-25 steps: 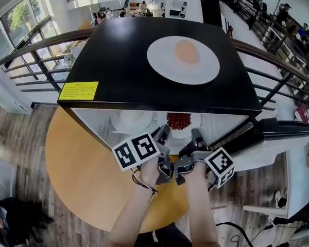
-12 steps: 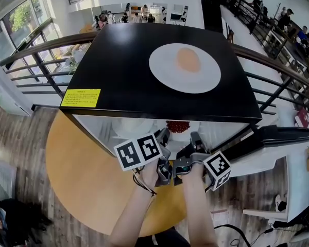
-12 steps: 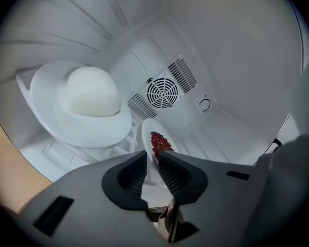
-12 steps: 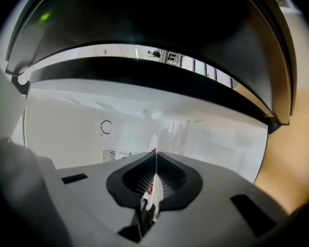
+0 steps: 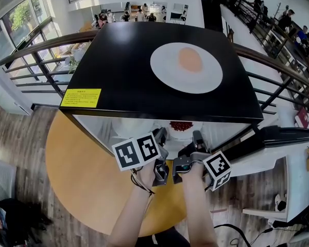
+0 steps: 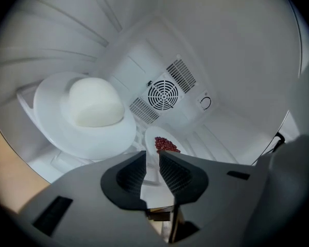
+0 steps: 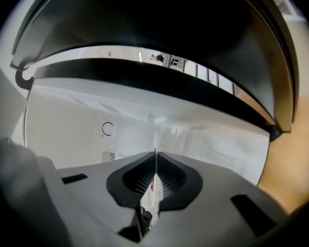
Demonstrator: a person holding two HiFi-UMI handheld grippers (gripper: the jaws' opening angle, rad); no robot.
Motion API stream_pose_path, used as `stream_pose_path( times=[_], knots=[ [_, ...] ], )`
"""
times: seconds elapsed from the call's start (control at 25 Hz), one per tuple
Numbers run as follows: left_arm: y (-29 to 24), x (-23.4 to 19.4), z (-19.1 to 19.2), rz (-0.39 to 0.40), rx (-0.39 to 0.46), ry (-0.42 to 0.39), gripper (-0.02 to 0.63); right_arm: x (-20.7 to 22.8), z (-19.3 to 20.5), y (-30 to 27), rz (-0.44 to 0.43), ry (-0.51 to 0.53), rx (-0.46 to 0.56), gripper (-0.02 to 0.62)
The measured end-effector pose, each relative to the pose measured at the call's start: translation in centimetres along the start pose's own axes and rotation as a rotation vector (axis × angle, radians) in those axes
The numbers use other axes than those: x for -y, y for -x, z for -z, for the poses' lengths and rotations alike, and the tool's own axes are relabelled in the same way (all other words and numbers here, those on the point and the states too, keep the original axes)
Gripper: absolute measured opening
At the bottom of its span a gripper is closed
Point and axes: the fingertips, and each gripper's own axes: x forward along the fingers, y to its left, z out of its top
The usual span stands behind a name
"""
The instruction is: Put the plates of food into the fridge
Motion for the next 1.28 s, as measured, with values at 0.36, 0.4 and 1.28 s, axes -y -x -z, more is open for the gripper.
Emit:
stream_pose_path(
  times=[0.36,0.4,1.28],
  knots=[
    [-0.6,0.6,0.6,-0.028,0.002,-0.07,0.062,-0.6,0.7,-0.7,0.077,0.23,-0.097,0.02],
    [-0.6,0.6,0.6,-0.039,0.0,-0.093,0.061,-0.7,0.8,-0.7,0.094,0.291,-0.107,0.02],
    [-0.6,0.8,0.8,-0.075,0.074,-0.345,0.007,-1.7,-0.2,0.1,0.248,1.227,0.023,0.038]
  ],
)
